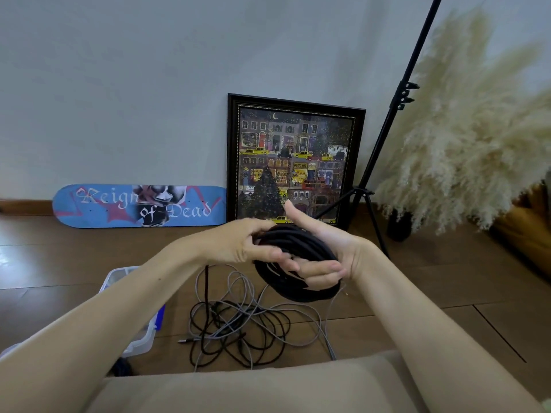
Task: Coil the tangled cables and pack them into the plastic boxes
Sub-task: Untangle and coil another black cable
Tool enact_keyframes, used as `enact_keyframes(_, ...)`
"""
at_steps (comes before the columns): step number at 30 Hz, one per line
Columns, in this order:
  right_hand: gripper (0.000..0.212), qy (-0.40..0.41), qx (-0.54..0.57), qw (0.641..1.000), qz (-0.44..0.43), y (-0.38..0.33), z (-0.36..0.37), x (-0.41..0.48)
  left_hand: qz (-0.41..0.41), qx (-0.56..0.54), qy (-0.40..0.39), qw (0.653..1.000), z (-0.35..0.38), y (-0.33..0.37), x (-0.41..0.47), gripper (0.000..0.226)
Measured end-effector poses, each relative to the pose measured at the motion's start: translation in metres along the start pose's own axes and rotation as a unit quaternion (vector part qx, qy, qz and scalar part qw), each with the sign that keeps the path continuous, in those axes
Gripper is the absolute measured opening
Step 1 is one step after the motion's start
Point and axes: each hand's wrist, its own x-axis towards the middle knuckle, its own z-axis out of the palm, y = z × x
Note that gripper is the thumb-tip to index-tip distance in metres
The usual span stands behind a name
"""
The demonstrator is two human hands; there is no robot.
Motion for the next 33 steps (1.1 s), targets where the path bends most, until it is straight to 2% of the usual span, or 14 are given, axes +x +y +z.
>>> enact_keyframes(2,0.073,-0.042,0.01,0.999,-0.005,0.0,-0.001,-0.003,-0.009,-0.039,-0.041,0.998,0.003,-0.001,0.001,0.041)
enact_keyframes(5,0.067,-0.075,-0.009,0.997,-0.023,0.002,-0.002,-0.006,-0.012,-0.083,-0.049,0.995,0.006,-0.004,-0.001,0.049)
enact_keyframes(7,0.064,-0.1,0.013,0.994,-0.045,0.003,-0.004,-0.007,-0.025,-0.097,-0.022,0.995,0.005,-0.004,-0.001,0.039)
enact_keyframes(9,0.062,-0.119,0.045,0.989,-0.069,0.003,-0.004,-0.006,-0.049,-0.061,0.033,0.996,0.004,-0.001,0.002,0.022)
enact_keyframes(11,0.061,-0.109,0.05,0.988,-0.092,0.003,-0.003,-0.004,-0.067,-0.013,0.093,0.993,0.005,0.002,0.004,0.021)
enact_keyframes(13,0.065,-0.069,0.033,0.991,-0.11,0.002,-0.003,-0.001,-0.086,0.018,0.141,0.986,0.006,0.005,0.006,0.025)
enact_keyframes(16,0.08,0.031,0.015,0.988,-0.15,-0.001,0.0,0.002,-0.124,0.034,0.169,0.977,0.002,0.006,0.007,0.024)
enact_keyframes(19,0.092,0.177,0.01,0.963,-0.204,-0.005,0.004,0.0,-0.16,0.015,0.199,0.967,-0.003,0.002,0.006,0.022)
enact_keyframes(22,0.094,0.261,0.036,0.937,-0.231,-0.006,0.006,0.002,-0.188,-0.037,0.226,0.955,-0.003,0.002,0.005,0.016)
enact_keyframes(26,0.081,0.356,0.029,0.897,-0.259,-0.006,0.005,0.005,-0.216,-0.053,0.252,0.942,-0.006,0.003,0.003,0.023)
enact_keyframes(33,0.03,0.462,-0.078,0.84,-0.273,-0.001,0.008,0.02,-0.263,-0.044,0.265,0.927,-0.006,-0.005,0.003,0.013)
